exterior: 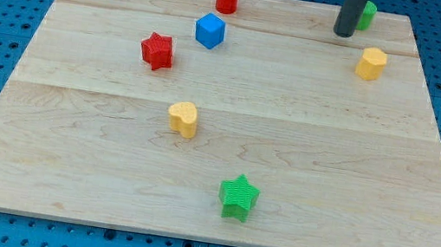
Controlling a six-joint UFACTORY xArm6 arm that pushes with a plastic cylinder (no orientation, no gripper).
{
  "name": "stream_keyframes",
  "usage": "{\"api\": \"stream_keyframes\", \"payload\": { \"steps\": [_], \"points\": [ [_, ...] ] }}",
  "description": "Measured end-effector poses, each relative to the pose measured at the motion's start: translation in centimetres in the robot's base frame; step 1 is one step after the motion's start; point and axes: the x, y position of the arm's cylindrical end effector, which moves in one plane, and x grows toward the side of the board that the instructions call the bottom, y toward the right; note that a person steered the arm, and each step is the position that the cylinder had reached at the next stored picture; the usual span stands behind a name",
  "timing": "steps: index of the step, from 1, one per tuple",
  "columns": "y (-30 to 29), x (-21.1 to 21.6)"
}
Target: Slide the green star towards center left
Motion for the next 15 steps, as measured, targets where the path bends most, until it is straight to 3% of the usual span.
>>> {"api": "stream_keyframes", "payload": {
  "steps": [2, 4, 6, 7, 8, 9, 10, 12, 15],
  "points": [
    [-4.7, 6.7],
    [-5.6, 21.1],
    [-6.2, 32.2],
    [-9.1, 35.6],
    [-15.4, 35.1],
    [-17.5, 31.2],
    [-13.2, 30.0],
    [-16.0, 35.5],
    [-7.0, 32.1]
  ]
}}
